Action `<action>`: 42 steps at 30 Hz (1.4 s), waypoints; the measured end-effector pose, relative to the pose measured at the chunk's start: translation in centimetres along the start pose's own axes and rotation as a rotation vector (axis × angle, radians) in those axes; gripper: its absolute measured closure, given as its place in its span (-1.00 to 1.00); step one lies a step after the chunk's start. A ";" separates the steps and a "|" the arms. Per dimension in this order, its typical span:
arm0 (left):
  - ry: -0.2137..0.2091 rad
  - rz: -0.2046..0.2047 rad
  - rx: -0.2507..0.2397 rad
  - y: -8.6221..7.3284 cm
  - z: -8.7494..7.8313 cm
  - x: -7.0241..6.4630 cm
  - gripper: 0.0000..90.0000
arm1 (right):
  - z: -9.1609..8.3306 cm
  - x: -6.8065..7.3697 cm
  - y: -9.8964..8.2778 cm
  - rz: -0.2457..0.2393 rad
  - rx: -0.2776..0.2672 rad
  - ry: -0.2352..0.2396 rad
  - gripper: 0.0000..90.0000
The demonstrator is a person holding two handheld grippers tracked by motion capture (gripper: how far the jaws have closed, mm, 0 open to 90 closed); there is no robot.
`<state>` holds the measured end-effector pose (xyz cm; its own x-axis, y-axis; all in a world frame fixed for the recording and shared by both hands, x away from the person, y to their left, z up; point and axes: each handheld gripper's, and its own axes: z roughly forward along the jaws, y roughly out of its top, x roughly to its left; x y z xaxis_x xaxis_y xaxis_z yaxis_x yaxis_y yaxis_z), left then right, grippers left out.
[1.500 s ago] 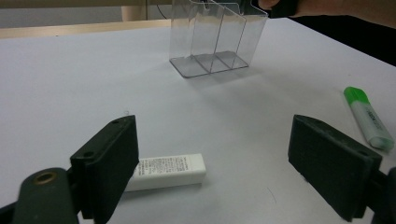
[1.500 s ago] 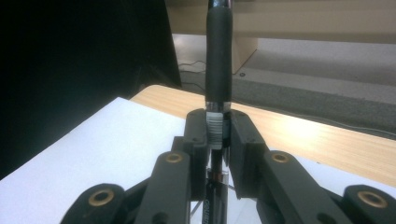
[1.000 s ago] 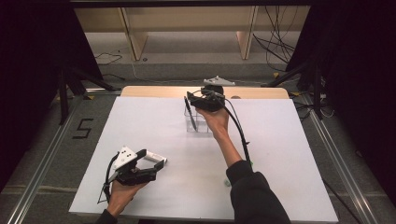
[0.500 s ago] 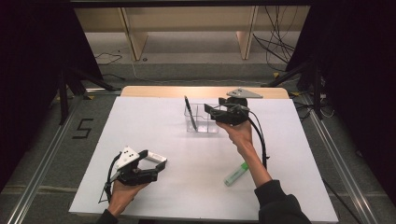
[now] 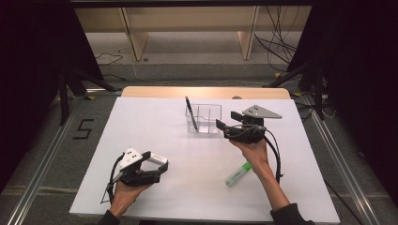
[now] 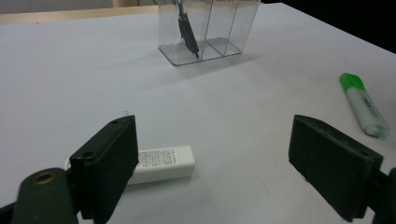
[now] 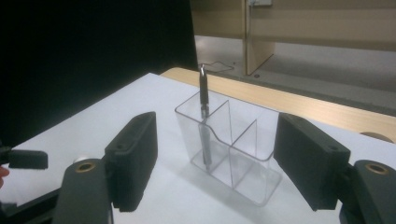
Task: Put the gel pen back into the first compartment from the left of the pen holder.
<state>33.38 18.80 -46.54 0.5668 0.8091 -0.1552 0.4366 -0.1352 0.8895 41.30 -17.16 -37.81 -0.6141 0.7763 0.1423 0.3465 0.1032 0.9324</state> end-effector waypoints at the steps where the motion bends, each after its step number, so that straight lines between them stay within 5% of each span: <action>1: 0.000 0.000 0.000 0.0 0.0 0.0 -0.66 | 0.0 0.0 0.0 0.000 0.000 0.000 -0.31; 12: -0.006 -0.011 0.010 0.0 0.1 0.0 -0.66 | -3.4 -0.1 -2.6 -0.020 -0.003 -0.010 -0.38; 23: -0.022 -0.031 0.021 0.1 0.4 -0.2 -0.66 | -6.5 -0.4 -5.6 0.014 0.003 -0.016 -0.40; 42: -0.102 0.002 0.101 0.5 2.8 -1.7 -0.67 | -8.1 -0.1 -9.2 0.036 0.011 0.008 -0.42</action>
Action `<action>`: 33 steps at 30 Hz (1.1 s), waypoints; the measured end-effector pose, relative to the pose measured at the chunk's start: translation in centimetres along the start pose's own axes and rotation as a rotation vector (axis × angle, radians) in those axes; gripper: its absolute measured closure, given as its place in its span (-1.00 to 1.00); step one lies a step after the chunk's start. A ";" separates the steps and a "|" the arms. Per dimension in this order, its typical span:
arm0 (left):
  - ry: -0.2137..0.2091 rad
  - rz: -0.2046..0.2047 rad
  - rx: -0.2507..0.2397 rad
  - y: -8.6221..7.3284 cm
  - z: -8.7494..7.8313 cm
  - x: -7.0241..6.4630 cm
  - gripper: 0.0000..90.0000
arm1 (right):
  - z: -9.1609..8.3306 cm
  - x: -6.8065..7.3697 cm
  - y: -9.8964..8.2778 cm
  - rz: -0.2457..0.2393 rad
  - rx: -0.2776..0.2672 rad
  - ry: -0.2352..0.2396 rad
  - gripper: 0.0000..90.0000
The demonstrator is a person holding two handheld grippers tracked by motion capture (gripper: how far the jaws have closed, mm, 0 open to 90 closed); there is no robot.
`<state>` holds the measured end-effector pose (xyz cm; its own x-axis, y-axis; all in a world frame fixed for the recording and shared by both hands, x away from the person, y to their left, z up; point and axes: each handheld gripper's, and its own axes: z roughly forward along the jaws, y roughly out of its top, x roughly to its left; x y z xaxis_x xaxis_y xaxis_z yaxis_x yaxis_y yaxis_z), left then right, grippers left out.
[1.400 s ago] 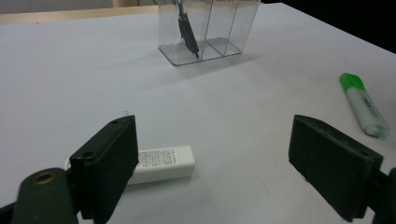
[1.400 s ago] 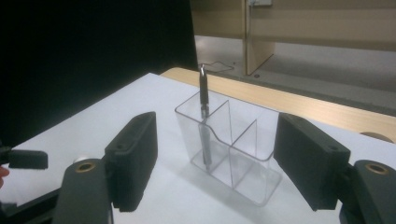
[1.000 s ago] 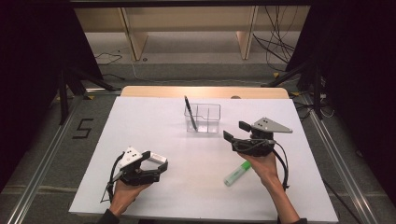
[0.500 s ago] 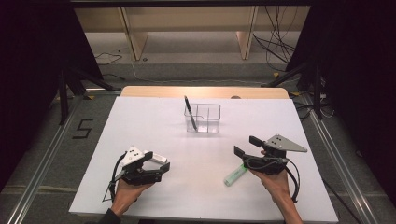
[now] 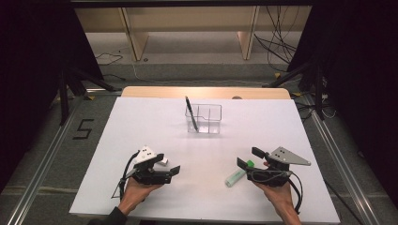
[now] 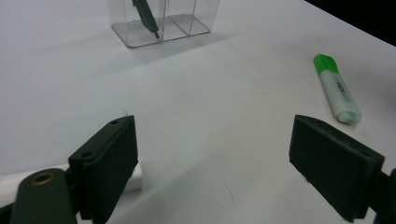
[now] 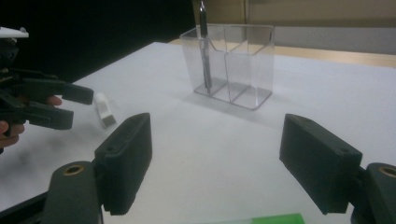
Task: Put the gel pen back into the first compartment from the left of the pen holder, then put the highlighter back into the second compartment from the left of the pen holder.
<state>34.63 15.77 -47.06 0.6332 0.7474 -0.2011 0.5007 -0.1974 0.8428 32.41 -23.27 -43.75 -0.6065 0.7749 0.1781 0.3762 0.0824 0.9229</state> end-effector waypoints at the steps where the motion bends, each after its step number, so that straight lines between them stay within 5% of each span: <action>1: -0.004 0.005 -0.001 0.0 0.2 -0.1 -0.67 | 0.0 0.0 0.0 0.000 0.000 0.000 -0.42; 33: -0.070 0.088 0.120 2.5 4.0 -3.0 -0.67 | -2.0 0.3 -2.4 0.005 0.025 -0.043 -0.48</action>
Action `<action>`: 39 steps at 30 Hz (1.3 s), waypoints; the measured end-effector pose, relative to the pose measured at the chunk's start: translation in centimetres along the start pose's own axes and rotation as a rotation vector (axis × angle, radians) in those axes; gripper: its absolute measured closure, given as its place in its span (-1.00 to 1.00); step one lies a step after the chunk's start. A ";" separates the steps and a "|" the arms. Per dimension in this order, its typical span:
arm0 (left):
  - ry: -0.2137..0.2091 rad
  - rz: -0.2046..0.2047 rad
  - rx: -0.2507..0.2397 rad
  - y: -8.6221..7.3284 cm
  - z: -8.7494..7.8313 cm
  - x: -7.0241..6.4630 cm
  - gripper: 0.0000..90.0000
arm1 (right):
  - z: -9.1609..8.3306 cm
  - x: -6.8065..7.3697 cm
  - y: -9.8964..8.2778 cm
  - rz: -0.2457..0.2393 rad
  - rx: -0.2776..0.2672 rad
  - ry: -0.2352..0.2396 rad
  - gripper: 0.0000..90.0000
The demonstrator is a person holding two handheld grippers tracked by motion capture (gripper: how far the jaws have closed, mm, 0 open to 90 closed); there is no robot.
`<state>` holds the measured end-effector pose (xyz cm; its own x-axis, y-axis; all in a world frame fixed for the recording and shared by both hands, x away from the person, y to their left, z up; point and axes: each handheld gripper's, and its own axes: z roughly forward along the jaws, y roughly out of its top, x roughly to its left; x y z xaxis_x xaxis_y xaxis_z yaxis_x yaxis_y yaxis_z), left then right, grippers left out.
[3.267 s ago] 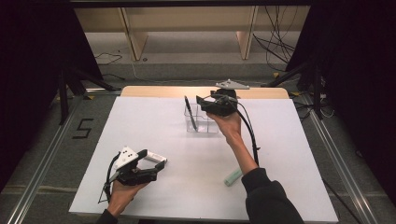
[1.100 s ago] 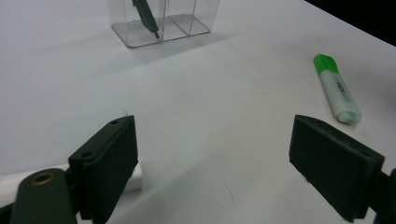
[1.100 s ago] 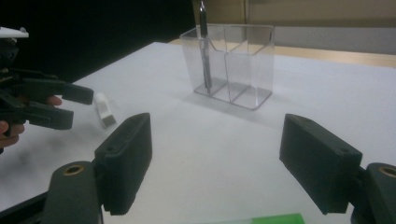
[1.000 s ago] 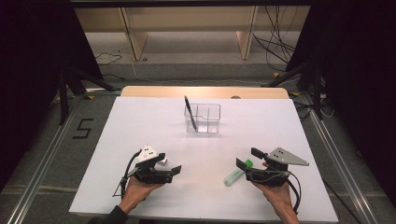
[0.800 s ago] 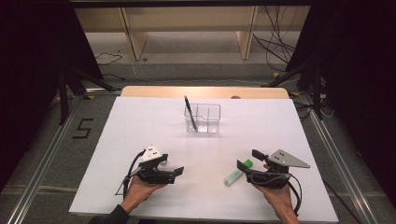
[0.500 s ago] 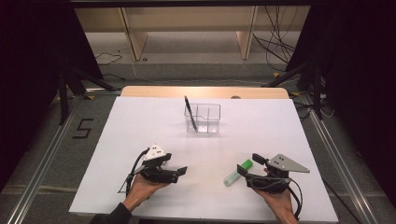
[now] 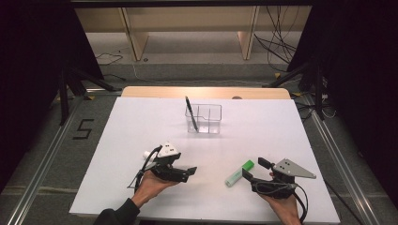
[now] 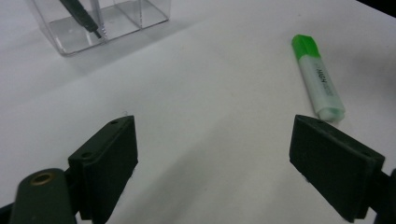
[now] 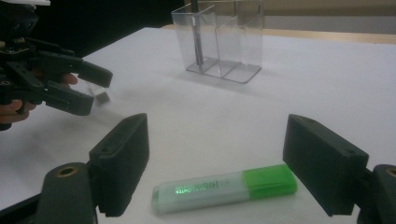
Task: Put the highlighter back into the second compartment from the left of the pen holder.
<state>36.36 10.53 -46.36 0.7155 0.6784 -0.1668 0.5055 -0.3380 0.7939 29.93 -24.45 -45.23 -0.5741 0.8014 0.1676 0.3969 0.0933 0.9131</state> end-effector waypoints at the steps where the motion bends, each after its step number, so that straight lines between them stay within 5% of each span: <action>1: -0.003 0.003 0.003 0.2 0.2 -0.2 -0.67 | 0.0 -0.1 0.0 -0.001 0.002 -0.002 -0.48; 10: -0.022 0.053 0.058 1.9 1.9 -2.1 -0.68 | -0.3 -0.7 -0.2 0.020 0.000 -0.019 -0.48; 15: -0.066 0.120 0.084 2.9 3.2 -4.9 -0.69 | -0.9 -1.1 -0.2 0.029 -0.008 -0.029 -0.48; 20: -0.125 0.140 0.120 3.6 5.3 -7.1 -0.69 | -1.5 -1.3 -0.2 0.041 -0.019 -0.044 -0.49; 23: -0.115 0.180 0.149 3.5 6.2 -8.1 -0.69 | -1.8 -1.3 -0.2 0.043 -0.023 -0.051 -0.48; 33: -0.114 0.190 0.214 3.3 8.7 -8.8 -0.54 | -1.7 -1.3 -0.5 0.043 -0.013 -0.048 -0.48; 39: -0.100 0.268 0.239 3.2 9.7 -9.9 -0.27 | -1.5 -1.2 -0.5 0.038 -0.005 -0.043 -0.48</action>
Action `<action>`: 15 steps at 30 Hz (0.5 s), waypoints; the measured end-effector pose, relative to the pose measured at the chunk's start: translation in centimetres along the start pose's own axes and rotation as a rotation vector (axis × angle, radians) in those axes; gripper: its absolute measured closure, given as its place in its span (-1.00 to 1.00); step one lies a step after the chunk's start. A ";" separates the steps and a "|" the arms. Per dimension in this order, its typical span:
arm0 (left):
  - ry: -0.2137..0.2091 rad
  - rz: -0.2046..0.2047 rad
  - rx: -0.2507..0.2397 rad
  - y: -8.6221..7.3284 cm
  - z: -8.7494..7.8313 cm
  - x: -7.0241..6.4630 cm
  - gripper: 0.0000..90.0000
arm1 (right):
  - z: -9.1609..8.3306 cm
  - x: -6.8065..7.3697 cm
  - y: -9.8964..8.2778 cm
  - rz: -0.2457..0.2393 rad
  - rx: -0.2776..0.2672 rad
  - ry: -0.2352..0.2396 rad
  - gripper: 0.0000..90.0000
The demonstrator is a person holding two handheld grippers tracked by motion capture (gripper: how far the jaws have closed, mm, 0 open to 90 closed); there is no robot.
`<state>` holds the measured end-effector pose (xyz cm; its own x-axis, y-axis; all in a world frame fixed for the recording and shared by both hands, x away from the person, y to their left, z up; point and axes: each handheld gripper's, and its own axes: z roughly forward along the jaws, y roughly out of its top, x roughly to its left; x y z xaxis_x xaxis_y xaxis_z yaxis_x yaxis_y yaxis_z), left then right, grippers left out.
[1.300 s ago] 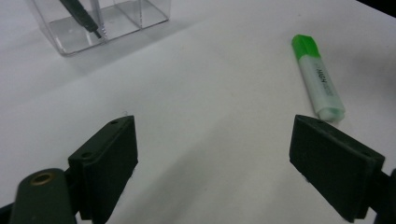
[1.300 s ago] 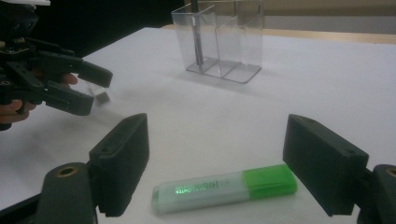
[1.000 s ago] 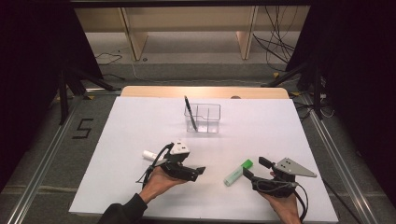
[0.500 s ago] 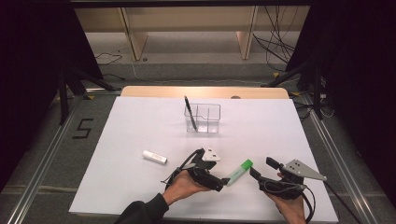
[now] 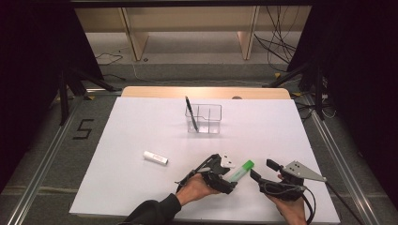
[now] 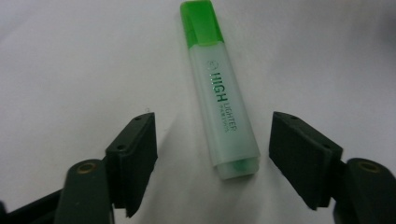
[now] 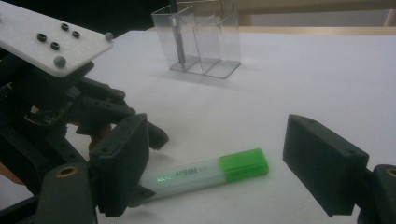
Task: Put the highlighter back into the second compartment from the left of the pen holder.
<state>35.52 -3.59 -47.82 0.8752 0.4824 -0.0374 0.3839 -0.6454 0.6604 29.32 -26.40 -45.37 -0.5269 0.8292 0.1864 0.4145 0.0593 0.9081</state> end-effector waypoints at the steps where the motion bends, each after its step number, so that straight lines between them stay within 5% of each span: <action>1: 0.001 0.007 0.009 0.1 0.2 -0.1 -0.22 | 0.0 0.0 0.0 0.001 0.003 0.000 -0.48; 15: 0.000 0.065 0.018 0.5 1.0 -1.0 0.38 | 0.1 0.2 -0.1 -0.011 0.008 0.002 -0.47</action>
<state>35.11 -4.98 -48.17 0.8986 0.4387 0.0054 0.3310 -0.6860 0.6480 29.28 -26.19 -45.43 -0.5329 0.8274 0.1774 0.4148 0.0726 0.9070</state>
